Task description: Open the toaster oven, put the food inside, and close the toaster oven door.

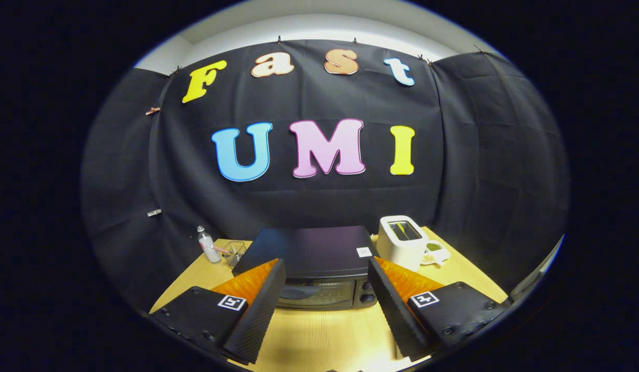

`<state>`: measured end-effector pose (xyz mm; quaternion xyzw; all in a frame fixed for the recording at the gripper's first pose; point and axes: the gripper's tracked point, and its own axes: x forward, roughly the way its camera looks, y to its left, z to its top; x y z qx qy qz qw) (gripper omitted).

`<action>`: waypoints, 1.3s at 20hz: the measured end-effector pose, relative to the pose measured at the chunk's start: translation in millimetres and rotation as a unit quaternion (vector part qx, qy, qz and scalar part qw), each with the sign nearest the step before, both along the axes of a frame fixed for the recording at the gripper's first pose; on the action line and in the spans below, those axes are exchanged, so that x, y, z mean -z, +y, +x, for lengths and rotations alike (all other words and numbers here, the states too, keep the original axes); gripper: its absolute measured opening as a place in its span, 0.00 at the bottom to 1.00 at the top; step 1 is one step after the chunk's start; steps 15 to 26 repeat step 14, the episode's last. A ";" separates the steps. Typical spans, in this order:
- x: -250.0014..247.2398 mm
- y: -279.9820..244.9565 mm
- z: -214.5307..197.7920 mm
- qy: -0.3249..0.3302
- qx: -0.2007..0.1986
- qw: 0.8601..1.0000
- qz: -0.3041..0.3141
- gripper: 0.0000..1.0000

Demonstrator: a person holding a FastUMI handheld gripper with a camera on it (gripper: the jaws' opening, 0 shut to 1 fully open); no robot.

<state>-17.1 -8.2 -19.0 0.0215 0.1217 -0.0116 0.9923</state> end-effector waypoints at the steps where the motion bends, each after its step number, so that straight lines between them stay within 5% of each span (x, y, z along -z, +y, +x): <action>1: -6.5 -0.9 -3.3 -0.006 0.002 1.000 0.001 0.99; 26: -23.7 -9.9 -11.5 -0.028 0.012 1.000 -0.001 0.98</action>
